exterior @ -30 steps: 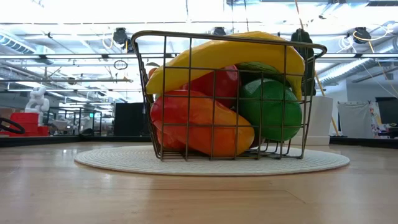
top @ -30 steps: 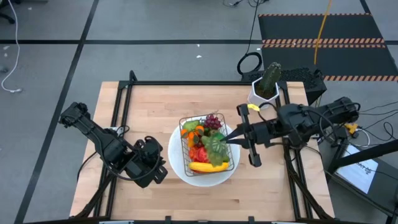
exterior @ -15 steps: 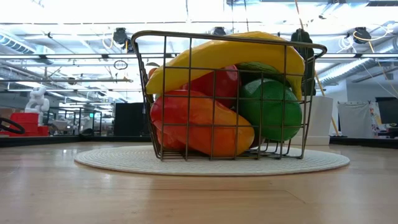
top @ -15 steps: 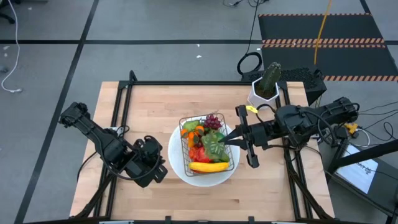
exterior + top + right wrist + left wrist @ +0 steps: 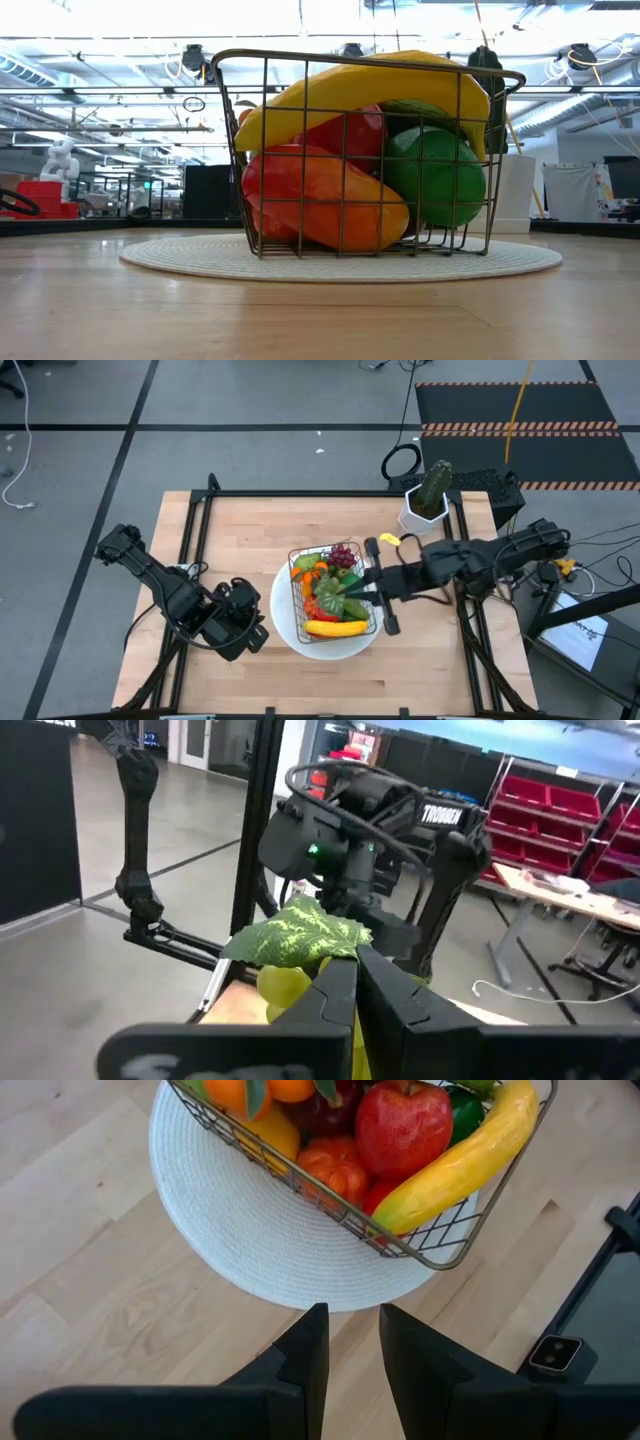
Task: Build produce basket
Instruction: Put the green grapes into the black wire basket
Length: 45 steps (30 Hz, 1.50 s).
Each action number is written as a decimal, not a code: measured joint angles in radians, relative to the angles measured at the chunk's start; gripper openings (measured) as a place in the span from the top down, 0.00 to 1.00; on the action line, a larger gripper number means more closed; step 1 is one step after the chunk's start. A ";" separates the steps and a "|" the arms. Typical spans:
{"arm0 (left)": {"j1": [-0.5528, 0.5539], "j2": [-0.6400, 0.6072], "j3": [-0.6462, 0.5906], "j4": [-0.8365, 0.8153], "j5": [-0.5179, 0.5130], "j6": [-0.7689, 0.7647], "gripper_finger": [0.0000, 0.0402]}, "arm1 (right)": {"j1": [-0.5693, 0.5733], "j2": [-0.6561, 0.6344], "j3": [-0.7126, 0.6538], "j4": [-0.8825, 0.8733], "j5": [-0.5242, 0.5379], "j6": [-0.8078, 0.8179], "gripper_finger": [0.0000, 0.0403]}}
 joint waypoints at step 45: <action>-0.116 0.000 0.000 -0.058 -0.006 -0.182 0.77 | -0.109 0.292 -0.144 0.075 -0.010 0.421 1.00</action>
